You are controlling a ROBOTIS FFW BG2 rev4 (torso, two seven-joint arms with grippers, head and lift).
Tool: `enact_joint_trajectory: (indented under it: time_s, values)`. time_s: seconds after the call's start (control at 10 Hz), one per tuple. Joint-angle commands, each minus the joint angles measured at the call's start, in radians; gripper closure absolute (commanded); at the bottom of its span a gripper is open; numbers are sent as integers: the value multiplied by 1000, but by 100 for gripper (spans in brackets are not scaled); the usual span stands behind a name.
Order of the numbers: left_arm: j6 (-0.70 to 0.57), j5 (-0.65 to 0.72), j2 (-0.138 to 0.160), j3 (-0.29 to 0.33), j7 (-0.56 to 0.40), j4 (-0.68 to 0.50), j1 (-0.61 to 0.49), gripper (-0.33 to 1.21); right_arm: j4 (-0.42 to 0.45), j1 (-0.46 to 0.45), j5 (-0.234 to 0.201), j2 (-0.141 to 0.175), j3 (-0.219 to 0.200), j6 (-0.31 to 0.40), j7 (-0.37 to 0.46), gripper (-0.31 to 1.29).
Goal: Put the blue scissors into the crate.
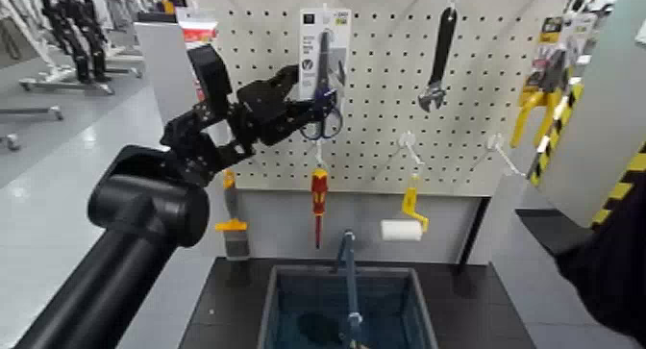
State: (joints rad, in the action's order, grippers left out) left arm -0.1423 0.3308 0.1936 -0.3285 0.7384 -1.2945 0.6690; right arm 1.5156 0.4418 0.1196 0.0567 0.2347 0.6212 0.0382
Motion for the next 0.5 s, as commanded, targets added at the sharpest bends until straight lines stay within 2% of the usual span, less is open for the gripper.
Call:
enact_joint_trajectory:
  time_s: [0.1,0.5]
  values:
    - [20,-7,1,5,-2,-16,1,118,0,0,0,0,2,0,0,9]
    - [12,-7,1,13,-2,-23,3,118,2,0,0,0,2,0,0,9]
